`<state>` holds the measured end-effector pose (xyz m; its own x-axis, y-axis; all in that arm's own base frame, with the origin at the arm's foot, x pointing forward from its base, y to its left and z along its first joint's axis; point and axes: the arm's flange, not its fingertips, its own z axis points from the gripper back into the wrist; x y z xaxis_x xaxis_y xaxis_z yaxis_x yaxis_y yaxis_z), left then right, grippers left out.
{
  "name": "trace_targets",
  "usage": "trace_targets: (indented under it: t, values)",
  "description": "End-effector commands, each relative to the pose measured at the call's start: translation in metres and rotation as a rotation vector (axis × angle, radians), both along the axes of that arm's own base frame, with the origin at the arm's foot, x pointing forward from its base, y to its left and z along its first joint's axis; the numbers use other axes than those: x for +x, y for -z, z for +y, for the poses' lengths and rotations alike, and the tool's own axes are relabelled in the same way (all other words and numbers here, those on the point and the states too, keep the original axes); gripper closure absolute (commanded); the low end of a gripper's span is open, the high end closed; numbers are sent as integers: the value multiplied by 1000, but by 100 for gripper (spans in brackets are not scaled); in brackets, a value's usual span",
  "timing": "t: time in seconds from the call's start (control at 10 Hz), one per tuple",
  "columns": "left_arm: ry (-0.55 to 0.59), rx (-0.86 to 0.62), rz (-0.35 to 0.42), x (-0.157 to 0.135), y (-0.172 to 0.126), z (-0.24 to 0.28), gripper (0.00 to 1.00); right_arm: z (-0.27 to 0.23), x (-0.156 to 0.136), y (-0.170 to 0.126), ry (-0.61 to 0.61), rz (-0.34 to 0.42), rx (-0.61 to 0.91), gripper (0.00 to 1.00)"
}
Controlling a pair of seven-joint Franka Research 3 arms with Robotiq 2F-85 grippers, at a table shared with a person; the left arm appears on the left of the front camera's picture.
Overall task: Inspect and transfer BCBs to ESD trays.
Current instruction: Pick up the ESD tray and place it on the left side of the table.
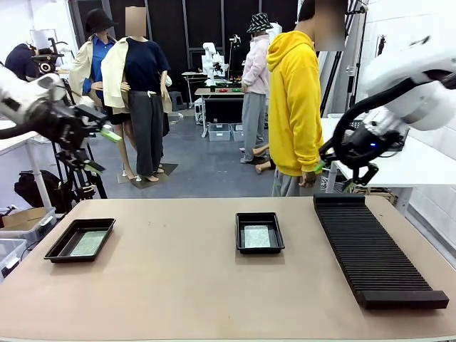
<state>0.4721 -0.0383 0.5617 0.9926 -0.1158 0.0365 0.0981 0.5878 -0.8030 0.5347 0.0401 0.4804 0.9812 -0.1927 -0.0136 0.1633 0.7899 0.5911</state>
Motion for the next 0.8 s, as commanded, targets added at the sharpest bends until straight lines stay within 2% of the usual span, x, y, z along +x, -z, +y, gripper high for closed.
trace_targets:
  t: [0.0, 0.4, 0.7]
  values:
    - [32, 135, 1, 1, 1, -40, 0, -44, -15, 8, -5, -12, 178, 0]
    - [81, 366, -13, 7, 17, -146, 0, -128, -39, 27, 4, -58, 443, 0]
    - [143, 520, -34, 15, 37, -219, 0, -148, -38, 44, -27, -70, 527, 0]
